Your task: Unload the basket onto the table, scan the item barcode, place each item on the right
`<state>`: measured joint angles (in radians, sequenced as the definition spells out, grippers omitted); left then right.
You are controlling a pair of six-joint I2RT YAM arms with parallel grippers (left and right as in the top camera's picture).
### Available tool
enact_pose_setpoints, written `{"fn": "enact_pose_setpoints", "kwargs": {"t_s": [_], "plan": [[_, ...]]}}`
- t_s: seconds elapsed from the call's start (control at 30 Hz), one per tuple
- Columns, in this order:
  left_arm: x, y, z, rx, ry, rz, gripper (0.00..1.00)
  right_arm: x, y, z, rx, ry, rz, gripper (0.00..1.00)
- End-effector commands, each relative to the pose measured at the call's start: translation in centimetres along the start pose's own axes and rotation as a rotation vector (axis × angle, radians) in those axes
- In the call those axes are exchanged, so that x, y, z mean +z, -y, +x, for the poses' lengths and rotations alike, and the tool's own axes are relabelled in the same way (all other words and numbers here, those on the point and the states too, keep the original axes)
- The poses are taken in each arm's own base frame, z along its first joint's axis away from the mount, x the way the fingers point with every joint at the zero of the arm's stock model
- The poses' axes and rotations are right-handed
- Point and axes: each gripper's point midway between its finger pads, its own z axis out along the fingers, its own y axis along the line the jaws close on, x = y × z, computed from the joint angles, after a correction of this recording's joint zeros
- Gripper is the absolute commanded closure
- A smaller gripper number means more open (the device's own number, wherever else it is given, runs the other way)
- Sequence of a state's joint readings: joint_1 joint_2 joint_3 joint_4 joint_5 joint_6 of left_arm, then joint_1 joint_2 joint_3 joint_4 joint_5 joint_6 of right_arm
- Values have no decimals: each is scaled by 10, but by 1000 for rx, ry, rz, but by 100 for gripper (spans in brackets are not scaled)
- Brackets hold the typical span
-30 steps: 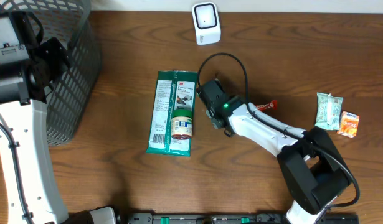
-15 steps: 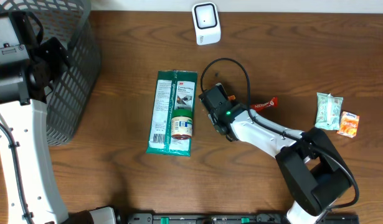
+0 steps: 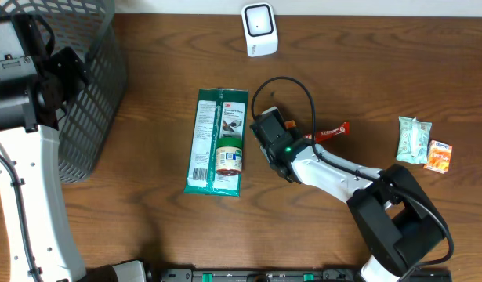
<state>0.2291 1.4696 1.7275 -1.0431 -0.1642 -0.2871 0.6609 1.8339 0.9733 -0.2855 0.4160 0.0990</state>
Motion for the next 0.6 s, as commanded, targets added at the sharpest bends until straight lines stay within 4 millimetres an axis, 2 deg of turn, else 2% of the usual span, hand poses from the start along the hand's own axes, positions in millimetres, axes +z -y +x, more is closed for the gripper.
{"fn": "enact_pose_setpoints", "kwargs": {"t_s": [0.0,0.17,0.2,0.23,0.3,0.57], "plan": [[-1,-4,-3,4,10,-14,7,-7,-33,8,-56,-35,-165,90],[-1,-4,-3,4,10,-14,7,-34,-44,-14,-113,23,-212,83],[-1,-4,-3,4,9,-14,8,-37,-44,-17,-122,35,-205,79],[-1,-4,-3,4,10,-14,8,-40,-38,-22,-121,55,-164,70],[-1,-4,-3,4,10,-14,7,-42,-30,-25,-117,67,-122,64],[-1,-4,-3,4,9,-14,8,-36,-26,-19,-103,42,-85,63]]}}
